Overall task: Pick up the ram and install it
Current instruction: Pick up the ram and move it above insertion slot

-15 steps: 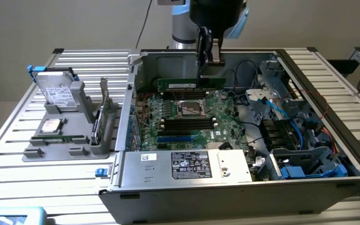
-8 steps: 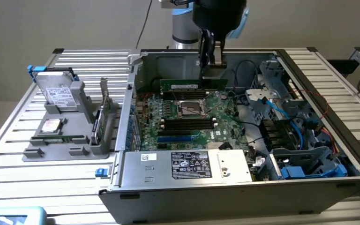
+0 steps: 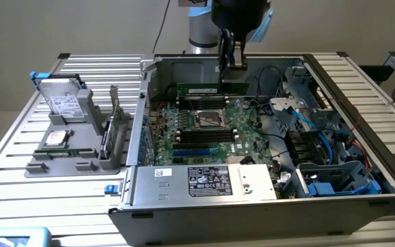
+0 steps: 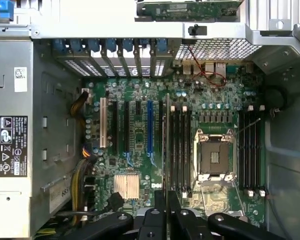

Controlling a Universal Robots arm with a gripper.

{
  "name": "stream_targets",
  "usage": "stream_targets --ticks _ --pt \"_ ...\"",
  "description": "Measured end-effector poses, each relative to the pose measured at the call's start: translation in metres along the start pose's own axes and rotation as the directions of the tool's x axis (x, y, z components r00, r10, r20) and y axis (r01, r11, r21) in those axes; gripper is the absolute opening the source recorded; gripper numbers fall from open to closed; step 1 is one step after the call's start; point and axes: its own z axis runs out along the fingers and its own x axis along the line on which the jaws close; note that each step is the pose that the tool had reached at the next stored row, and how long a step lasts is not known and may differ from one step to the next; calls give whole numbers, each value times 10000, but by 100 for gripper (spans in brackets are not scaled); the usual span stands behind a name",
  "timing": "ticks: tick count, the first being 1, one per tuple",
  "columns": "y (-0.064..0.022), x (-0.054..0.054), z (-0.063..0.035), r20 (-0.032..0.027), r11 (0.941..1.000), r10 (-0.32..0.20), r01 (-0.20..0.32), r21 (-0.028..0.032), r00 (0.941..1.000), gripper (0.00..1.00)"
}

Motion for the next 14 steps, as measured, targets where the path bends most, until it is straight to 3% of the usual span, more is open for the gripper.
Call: stream_targets --ticks 14 --pt "-28 -221 107 2 10000 48 -48 7 10000 14"
